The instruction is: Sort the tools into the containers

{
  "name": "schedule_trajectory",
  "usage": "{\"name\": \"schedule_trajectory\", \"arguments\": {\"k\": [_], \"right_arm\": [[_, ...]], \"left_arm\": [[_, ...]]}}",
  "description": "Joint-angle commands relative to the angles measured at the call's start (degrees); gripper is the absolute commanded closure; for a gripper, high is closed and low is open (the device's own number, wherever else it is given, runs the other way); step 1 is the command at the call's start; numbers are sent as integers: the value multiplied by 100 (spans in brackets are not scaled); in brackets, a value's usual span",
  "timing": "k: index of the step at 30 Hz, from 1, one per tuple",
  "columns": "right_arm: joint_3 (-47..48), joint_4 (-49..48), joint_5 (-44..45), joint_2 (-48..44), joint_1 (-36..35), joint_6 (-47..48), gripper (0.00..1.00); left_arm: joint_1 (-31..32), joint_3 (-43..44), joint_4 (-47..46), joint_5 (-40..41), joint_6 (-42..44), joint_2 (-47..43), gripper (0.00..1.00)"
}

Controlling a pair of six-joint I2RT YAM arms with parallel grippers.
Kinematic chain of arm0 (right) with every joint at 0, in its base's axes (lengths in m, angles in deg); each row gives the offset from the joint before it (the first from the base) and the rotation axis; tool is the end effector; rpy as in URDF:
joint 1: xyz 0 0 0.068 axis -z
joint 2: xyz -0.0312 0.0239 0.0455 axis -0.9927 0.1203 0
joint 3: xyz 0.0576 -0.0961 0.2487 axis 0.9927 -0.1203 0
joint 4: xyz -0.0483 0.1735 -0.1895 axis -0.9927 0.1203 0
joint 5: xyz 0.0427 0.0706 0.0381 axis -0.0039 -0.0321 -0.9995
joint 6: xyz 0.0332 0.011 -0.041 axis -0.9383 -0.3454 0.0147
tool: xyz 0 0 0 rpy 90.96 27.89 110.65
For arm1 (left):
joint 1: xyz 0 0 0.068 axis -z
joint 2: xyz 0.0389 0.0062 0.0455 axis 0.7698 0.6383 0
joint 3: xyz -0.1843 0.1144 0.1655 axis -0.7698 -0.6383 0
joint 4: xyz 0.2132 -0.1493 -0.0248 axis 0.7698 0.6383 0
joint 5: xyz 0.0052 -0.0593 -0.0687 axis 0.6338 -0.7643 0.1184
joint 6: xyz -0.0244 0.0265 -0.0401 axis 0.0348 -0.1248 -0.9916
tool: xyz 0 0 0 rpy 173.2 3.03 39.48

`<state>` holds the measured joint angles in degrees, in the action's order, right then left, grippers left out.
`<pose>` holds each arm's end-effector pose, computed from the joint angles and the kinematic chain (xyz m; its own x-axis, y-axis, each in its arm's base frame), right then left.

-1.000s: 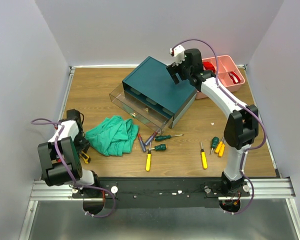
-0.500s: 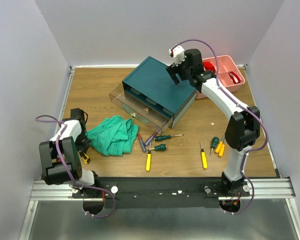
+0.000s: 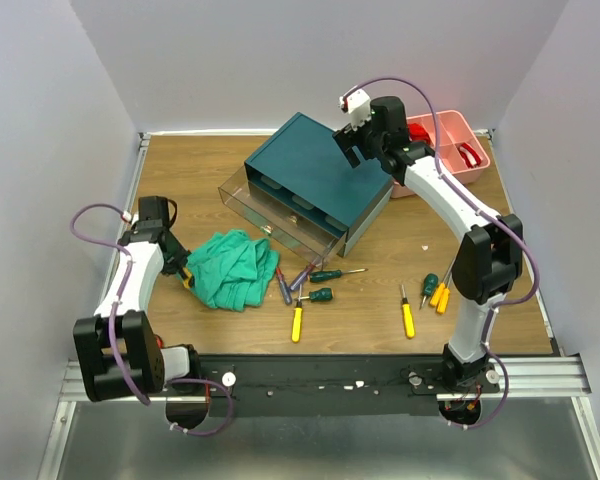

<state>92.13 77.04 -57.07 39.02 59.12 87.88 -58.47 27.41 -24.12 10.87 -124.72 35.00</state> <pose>0.4197 0.1827 0.3342 -0.2314 -0.5479 -0.8039 -0.4553 0.7912 -0.4082 0.2323 0.0381 0.2090 -0.6348 -0.6632 -0.3965 -0.6788 0.7238 -0.1239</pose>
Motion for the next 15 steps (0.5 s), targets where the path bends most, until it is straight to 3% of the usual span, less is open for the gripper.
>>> {"name": "schedule_trajectory", "arguments": {"k": [1, 6, 10, 15], "right_arm": [[-75, -16, 105, -202, -38, 5, 0], [-207, -95, 149, -325, -47, 58, 0], [-374, -175, 176, -448, -47, 128, 0], [-567, -254, 254, -563, -38, 216, 0]], "left_arm": [[120, 441, -329, -677, 36, -517, 100], [558, 819, -1066, -1485, -70, -799, 100], [997, 898, -2389, -2250, -368, -799, 100], [1481, 837, -3668, -2865, -1280, -458, 100]]}}
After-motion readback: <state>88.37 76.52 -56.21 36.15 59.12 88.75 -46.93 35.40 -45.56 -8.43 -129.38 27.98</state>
